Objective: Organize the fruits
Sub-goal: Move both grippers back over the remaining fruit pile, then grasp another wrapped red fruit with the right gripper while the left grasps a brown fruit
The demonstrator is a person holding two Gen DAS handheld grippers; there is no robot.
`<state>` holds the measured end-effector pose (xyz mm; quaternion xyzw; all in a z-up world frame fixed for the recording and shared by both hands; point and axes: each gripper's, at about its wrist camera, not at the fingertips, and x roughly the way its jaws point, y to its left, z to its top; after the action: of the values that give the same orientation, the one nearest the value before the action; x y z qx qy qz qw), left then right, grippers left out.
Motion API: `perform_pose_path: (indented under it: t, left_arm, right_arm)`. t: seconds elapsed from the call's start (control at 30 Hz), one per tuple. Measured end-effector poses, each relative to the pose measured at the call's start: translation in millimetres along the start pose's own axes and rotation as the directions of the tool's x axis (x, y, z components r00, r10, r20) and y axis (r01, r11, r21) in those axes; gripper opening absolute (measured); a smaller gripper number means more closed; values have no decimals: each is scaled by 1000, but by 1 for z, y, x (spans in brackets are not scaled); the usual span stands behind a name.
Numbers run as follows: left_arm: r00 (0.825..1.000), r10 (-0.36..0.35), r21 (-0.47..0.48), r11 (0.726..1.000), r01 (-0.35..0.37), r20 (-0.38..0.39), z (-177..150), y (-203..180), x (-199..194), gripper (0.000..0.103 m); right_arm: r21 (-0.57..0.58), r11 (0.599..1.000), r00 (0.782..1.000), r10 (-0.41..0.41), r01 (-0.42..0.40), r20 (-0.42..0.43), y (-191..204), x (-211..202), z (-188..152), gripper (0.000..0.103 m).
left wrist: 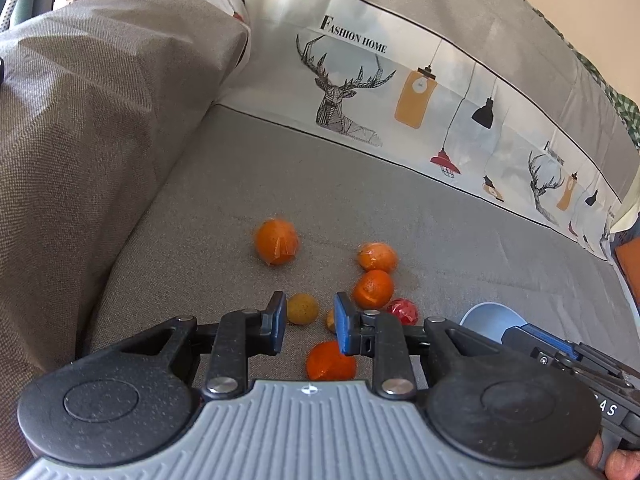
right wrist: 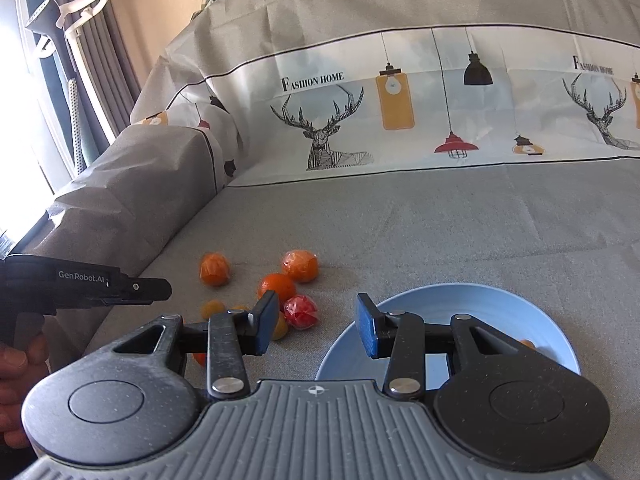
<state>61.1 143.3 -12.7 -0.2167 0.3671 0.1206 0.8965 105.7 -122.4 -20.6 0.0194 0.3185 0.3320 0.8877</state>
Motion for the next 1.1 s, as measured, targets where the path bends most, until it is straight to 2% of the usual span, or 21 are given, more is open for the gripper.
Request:
perform_pose_path:
  t: [0.1,0.27,0.4,0.53,0.7,0.9,1.1]
  left_arm:
    - [1000,-3,-21,1000,3,-2,2,3,5,28]
    - [1000,7,-37,999,-7,-2,4,1,18,27]
    - [1000,16,-71,997,-15,7,6,3,26,27]
    - [999,37,-98,995,-37,-2,7,4,38,29]
    - [997,75,-84,993,-77,-25,6,-2,54,38]
    - [990,112,-37,993,-115,-83,1,-10,72,38]
    - [987,144,26,989,-143,-76,-1,-19,76,38]
  right_arm:
    - [1,1000,1000,13,-13,-24,-1,10,4,43]
    - [-36,999,998,39,-41,-50,3,37,14,36]
    - [-55,997,993,54,-60,-101,9,62,18,36]
    - [-91,995,989,32,-46,-147,17,82,18,36]
    - [-129,991,982,12,-37,-190,23,100,15,36]
    - [-140,990,974,-26,-6,-226,24,116,12,36]
    - [-149,988,967,-64,28,-245,20,124,10,36]
